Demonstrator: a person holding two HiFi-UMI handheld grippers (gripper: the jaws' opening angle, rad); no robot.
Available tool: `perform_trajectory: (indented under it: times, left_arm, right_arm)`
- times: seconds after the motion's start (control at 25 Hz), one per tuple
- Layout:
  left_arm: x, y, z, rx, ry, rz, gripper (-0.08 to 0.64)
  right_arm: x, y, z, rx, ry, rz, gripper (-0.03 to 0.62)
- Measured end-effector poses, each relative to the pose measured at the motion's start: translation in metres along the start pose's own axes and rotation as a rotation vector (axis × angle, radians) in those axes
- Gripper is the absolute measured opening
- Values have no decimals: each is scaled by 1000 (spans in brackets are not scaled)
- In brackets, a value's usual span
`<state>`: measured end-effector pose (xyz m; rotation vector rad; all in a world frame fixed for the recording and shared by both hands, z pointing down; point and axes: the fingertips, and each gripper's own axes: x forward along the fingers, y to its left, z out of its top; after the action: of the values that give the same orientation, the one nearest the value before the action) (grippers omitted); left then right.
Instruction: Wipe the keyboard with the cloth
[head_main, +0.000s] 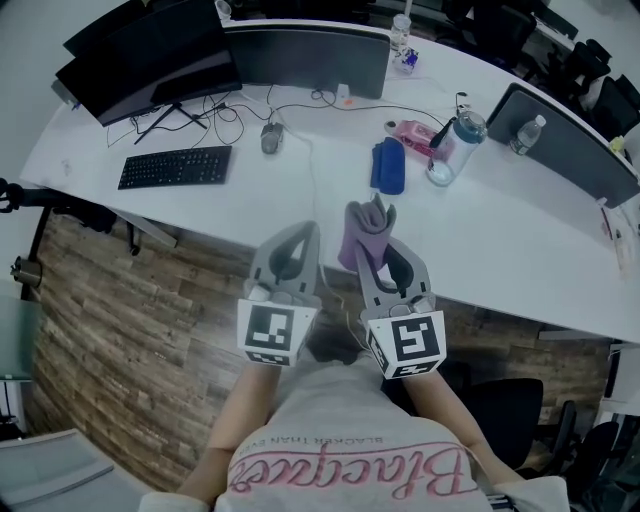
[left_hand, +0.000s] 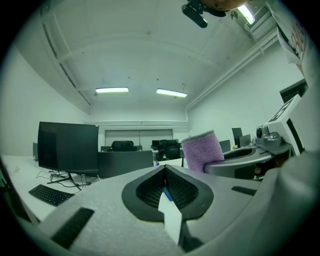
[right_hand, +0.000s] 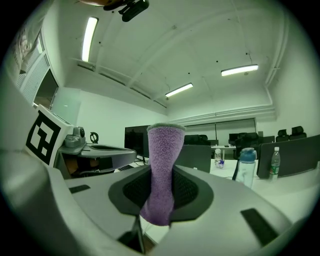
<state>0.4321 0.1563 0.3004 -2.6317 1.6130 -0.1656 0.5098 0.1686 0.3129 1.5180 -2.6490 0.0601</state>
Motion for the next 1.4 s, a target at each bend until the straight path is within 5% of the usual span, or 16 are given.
perform_trajectory:
  times: [0.88, 1.4]
  left_arm:
    - [-59, 169, -35, -32, 23, -67, 5]
    - [-90, 248, -51, -74, 20, 15, 5]
  right_arm:
    - [118, 151, -1, 23, 37, -33, 83]
    - [169, 216, -2, -14, 58, 48, 83]
